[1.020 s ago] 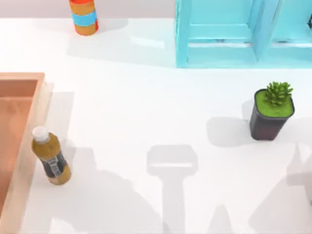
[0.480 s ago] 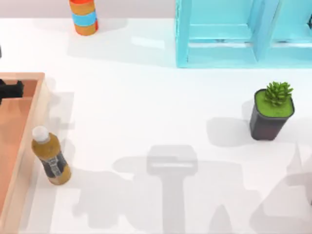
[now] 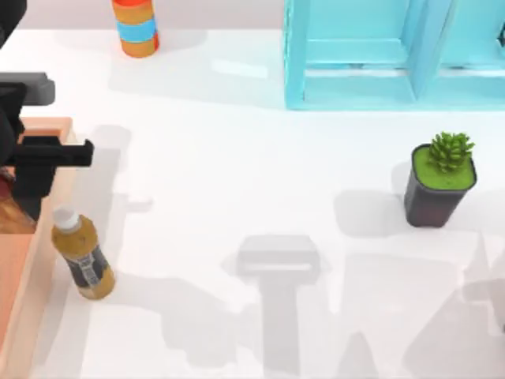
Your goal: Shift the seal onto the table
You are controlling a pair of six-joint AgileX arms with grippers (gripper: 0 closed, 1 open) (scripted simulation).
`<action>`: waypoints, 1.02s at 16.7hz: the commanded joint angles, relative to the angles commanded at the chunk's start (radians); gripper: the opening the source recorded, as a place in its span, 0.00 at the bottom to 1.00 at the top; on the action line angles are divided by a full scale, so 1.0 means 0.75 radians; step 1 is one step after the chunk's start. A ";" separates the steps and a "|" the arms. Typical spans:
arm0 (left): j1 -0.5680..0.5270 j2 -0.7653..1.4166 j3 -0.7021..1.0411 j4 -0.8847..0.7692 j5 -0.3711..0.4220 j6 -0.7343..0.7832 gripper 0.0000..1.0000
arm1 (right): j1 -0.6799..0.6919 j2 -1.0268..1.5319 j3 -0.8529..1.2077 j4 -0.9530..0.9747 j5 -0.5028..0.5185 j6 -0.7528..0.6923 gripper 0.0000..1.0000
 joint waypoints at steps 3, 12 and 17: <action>0.000 0.000 0.000 0.000 0.000 0.000 0.00 | 0.000 0.000 0.000 0.000 0.000 0.000 1.00; -0.174 0.096 0.277 0.039 0.033 -0.094 0.00 | 0.000 0.000 0.000 0.000 0.000 0.000 1.00; -0.374 0.425 0.335 0.202 0.020 -0.305 0.00 | 0.000 0.000 0.000 0.000 0.000 0.000 1.00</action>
